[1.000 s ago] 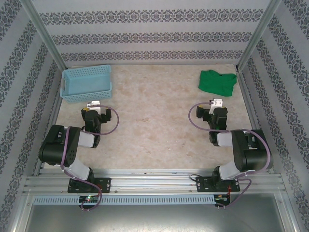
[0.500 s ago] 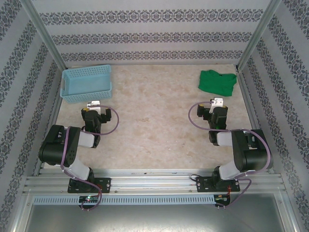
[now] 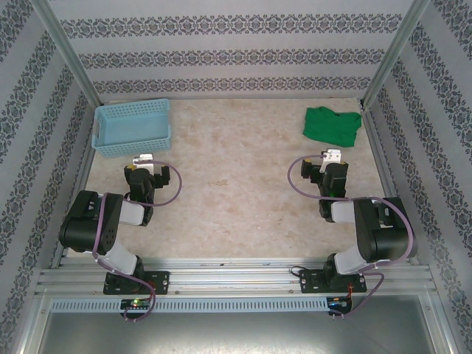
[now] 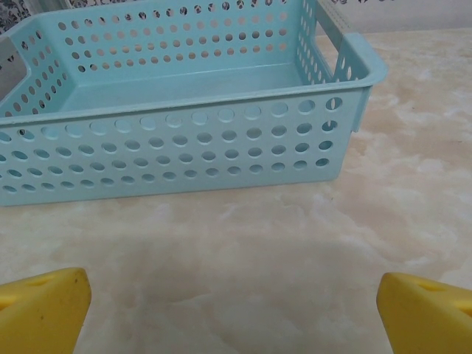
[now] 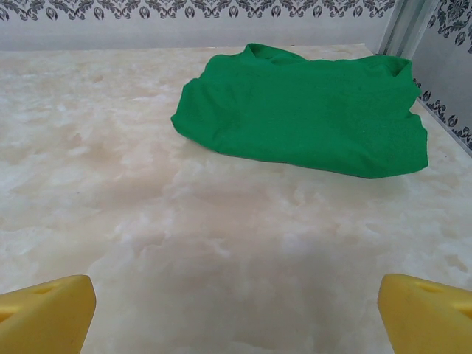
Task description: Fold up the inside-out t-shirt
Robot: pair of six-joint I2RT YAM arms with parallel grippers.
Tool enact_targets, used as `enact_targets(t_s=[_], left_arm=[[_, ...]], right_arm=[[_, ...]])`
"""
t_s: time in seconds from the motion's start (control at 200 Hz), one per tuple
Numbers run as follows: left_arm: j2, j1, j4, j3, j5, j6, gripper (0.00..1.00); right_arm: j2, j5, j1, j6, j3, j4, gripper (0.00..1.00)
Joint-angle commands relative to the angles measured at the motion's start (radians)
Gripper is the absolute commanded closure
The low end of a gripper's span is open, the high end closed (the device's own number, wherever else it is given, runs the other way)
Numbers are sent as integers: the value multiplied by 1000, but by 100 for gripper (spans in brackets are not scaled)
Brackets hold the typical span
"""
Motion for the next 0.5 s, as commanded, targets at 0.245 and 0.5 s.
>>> enact_targets(t_s=[0.245, 0.5], left_arm=[[-6, 9, 31, -6, 14, -15, 0], [-6, 9, 31, -5, 14, -15, 0]], right_arm=[[1, 13, 13, -5, 8, 35, 2], [0, 14, 13, -5, 8, 35, 2]])
